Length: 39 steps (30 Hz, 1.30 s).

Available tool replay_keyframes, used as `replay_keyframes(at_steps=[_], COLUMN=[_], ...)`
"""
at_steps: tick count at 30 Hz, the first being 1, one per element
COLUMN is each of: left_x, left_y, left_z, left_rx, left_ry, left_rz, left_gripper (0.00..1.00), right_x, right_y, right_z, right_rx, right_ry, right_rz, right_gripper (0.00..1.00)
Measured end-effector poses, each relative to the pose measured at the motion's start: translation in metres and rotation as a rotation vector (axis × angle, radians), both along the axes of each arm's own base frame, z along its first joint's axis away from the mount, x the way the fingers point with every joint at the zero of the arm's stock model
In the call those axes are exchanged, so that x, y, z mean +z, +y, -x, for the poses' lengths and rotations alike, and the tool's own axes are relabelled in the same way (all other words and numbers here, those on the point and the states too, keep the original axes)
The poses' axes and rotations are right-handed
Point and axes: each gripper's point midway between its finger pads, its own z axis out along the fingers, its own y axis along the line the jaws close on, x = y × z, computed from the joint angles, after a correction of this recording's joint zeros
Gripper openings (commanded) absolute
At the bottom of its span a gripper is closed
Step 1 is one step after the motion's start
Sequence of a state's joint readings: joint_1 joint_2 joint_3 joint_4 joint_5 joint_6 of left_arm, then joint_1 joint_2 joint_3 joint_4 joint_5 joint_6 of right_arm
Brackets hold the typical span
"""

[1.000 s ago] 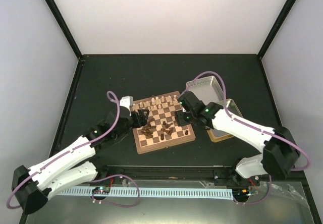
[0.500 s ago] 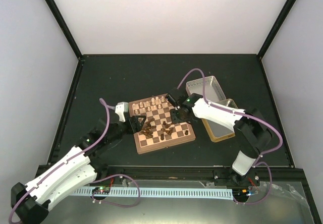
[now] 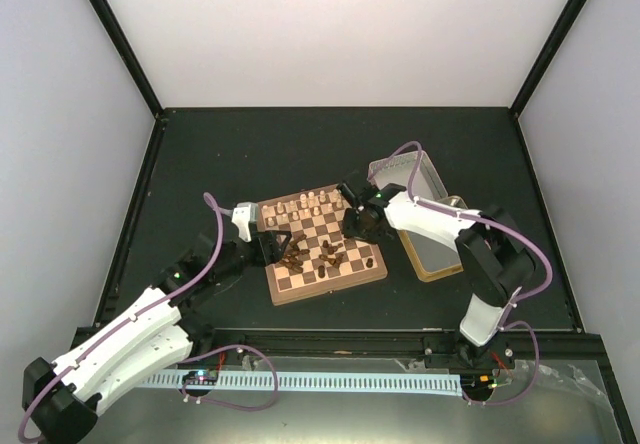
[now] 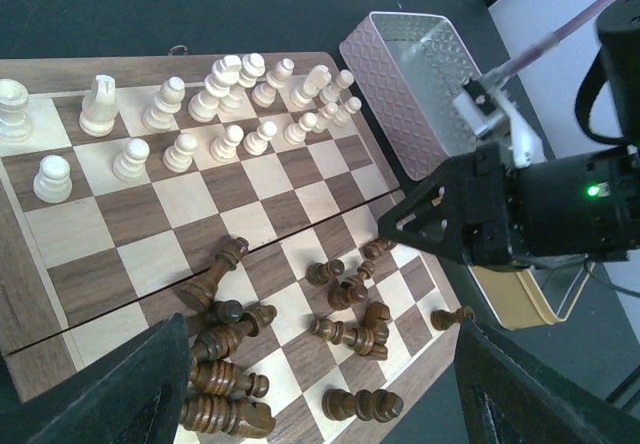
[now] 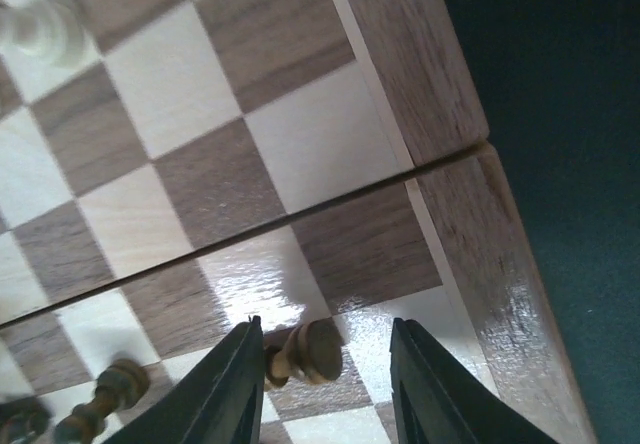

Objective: Set up the chess pieces on the board
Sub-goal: Pick up the chess piece from the chessboard.

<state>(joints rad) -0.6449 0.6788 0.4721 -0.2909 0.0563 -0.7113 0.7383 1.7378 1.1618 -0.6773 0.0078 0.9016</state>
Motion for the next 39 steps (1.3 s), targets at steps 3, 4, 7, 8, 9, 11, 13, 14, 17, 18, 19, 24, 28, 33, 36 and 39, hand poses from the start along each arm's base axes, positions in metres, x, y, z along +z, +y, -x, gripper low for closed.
replay_keyframes(at_steps=[3, 4, 7, 8, 9, 11, 13, 14, 17, 18, 19, 24, 28, 33, 36, 39], left_x=[0.0, 0.0, -0.001, -0.001, -0.001, -0.001, -0.001, -0.002, -0.003, -0.003, -0.003, -0.005, -0.007, -0.007, -0.004, -0.001], left_y=[0.001, 0.001, 0.001, 0.001, 0.002, 0.002, 0.002, 0.002, 0.002, 0.002, 0.002, 0.002, 0.003, 0.003, 0.001, -0.005], left_z=[-0.001, -0.001, -0.001, -0.001, -0.002, -0.002, -0.002, -0.002, -0.002, -0.002, -0.002, -0.002, -0.001, -0.001, 0.001, 0.003], left_rx=[0.004, 0.005, 0.007, 0.007, 0.007, 0.007, 0.007, 0.006, 0.004, 0.004, 0.003, 0.003, 0.003, 0.001, -0.019, -0.052], left_ry=[-0.003, -0.003, -0.003, -0.002, -0.002, -0.003, -0.004, -0.004, -0.002, -0.003, -0.005, -0.003, 0.001, -0.001, -0.007, -0.017], left_rz=[-0.003, -0.004, -0.008, -0.009, -0.009, -0.01, -0.013, -0.016, -0.021, -0.022, -0.023, -0.024, -0.027, -0.028, -0.02, -0.003], left_gripper=[0.74, 0.74, 0.74, 0.74, 0.74, 0.74, 0.74, 0.74, 0.74, 0.74, 0.74, 0.74, 0.74, 0.75, 0.75, 0.75], right_x=[-0.014, -0.015, -0.014, -0.014, -0.015, -0.015, -0.015, -0.016, -0.016, -0.016, -0.016, -0.017, -0.017, -0.016, -0.012, 0.003], right_y=[-0.001, 0.001, 0.005, 0.007, 0.008, 0.01, 0.011, 0.011, 0.01, 0.01, 0.01, 0.014, 0.016, 0.012, 0.009, 0.007], right_z=[0.005, 0.004, 0.002, 0.002, 0.001, 0.0, -0.001, -0.001, 0.0, 0.0, 0.0, 0.001, 0.002, 0.002, 0.001, 0.004], right_rx=[-0.028, -0.035, -0.043, -0.043, -0.044, -0.045, -0.042, -0.04, -0.025, -0.018, -0.006, 0.071, 0.11, 0.126, 0.116, 0.076], right_ry=[0.044, 0.046, 0.05, 0.05, 0.052, 0.054, 0.056, 0.055, 0.054, 0.054, 0.053, 0.043, 0.03, 0.019, 0.002, -0.025], right_rz=[0.003, -0.003, -0.023, -0.027, -0.029, -0.034, -0.035, -0.034, -0.024, -0.019, -0.014, 0.069, 0.114, 0.148, 0.149, 0.092], right_gripper=[0.35, 0.35, 0.34, 0.33, 0.3, 0.24, 0.21, 0.2, 0.19, 0.2, 0.2, 0.17, 0.06, 0.05, 0.05, 0.06])
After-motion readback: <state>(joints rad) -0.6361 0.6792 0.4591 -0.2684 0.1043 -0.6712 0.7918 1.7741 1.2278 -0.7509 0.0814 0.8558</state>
